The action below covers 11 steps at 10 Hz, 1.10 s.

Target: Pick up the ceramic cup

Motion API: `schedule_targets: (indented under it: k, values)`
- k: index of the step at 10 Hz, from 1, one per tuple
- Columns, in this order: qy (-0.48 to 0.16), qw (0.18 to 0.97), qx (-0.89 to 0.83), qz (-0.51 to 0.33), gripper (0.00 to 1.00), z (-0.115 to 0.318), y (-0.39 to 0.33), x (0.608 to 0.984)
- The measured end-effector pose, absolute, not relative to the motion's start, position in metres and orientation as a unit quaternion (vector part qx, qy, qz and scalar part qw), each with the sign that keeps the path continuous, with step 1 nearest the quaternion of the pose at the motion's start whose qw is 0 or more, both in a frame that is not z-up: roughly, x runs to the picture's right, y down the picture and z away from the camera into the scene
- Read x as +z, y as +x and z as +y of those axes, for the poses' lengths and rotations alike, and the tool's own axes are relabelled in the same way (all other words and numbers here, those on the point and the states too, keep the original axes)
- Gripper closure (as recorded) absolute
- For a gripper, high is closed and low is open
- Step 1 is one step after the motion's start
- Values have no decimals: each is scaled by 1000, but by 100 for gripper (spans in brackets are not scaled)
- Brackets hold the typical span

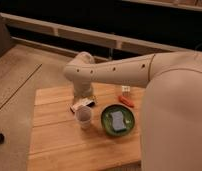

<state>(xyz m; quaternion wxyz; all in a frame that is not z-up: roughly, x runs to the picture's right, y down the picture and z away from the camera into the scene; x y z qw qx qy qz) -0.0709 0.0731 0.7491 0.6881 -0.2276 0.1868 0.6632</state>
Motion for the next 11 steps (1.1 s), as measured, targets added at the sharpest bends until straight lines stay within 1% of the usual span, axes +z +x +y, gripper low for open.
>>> schedule_targets:
  k: [5,8,11]
  values:
    - [-221,682,656,235,35,89,-40,751]
    - [-232,675,646,270,35,111,-33,752]
    - [-244,666,641,293,35,122,-32,760]
